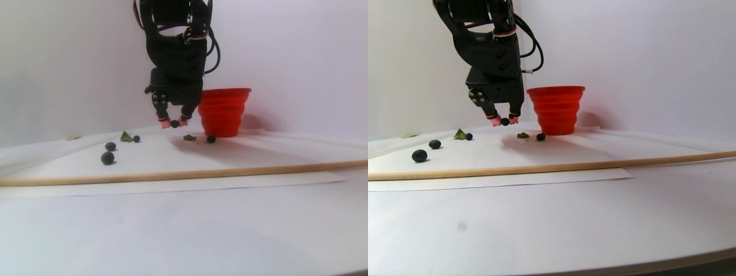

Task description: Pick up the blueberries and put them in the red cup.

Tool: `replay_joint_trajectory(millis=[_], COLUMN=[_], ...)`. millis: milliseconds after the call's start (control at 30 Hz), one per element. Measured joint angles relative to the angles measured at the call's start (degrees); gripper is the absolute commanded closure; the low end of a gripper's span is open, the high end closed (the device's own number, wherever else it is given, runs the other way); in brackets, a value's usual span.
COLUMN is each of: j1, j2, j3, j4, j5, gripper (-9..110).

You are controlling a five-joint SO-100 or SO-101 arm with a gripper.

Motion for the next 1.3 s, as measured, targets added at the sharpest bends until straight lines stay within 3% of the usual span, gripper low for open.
replay_joint_trajectory(millis=[1300], j1=[0.0], j2=[22.9], j3=[2.9], j4=[15.6], j5=[2.8], gripper=[90])
